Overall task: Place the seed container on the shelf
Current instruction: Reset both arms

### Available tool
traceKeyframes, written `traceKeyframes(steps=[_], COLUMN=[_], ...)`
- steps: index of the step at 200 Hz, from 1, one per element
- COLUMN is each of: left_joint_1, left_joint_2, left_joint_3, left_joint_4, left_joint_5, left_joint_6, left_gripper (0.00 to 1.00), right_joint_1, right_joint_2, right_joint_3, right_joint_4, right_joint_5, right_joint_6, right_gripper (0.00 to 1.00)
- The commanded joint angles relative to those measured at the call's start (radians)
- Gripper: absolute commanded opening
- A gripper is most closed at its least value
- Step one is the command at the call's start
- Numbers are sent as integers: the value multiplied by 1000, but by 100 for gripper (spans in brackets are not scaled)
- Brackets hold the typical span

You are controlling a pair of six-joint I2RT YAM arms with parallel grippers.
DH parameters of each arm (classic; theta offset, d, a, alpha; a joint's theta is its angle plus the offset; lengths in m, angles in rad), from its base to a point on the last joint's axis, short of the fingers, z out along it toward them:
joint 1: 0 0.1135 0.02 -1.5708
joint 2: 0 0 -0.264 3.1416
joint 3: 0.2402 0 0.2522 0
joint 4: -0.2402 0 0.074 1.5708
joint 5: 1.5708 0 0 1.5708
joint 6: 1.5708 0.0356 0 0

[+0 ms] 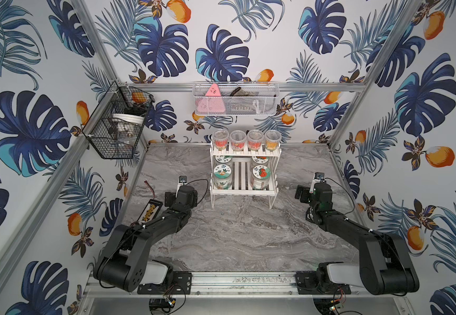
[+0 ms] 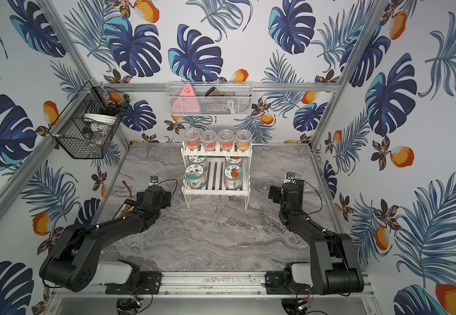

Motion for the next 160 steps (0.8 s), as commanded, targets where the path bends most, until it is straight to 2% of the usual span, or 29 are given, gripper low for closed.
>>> traceKeyframes(steps=[1, 23, 39, 51, 66, 87, 101, 113, 123, 136, 149, 160], left_joint_1=[20, 56, 117, 124, 149, 158, 158, 154, 150, 149, 144, 134], left_joint_2=[62, 169, 188, 239, 215, 223, 216, 222, 217, 220, 220, 220], left_joint_3=[-54, -98, -111, -126, -116, -105, -105, -110, -103, -104, -104, -102], left_joint_4=[379, 557, 567, 663, 596, 581, 568, 593, 570, 577, 579, 571], left_joint_5=[120, 177, 280, 278, 311, 280, 277, 264, 266, 265, 262, 258], left_joint_6=[88, 84, 48, 46, 21, -1, 0, 8, 7, 8, 15, 21], left_gripper=[99, 99, 99, 99, 99, 99, 99, 99, 99, 99, 99, 99], right_joint_1=[-6, -38, -66, -73, -72, -72, -71, -71, -71, -70, -70, -70], right_joint_2=[49, 71, 102, 134, 195, 303, 265, 307, 288, 310, 289, 305], right_joint_3=[-29, -13, -14, -70, -156, -176, -112, -61, -32, -46, -32, -43], right_joint_4=[241, 206, 212, 332, 533, 693, 491, 487, 367, 452, 373, 430], right_joint_5=[-131, -172, -256, -324, -374, -320, -277, -184, -159, -159, -157, -160], right_joint_6=[-55, -36, -35, -58, -89, -65, -52, -16, -1, -9, -3, -8], right_gripper=[100, 100, 100, 100, 100, 100, 100, 100, 100, 100, 100, 100])
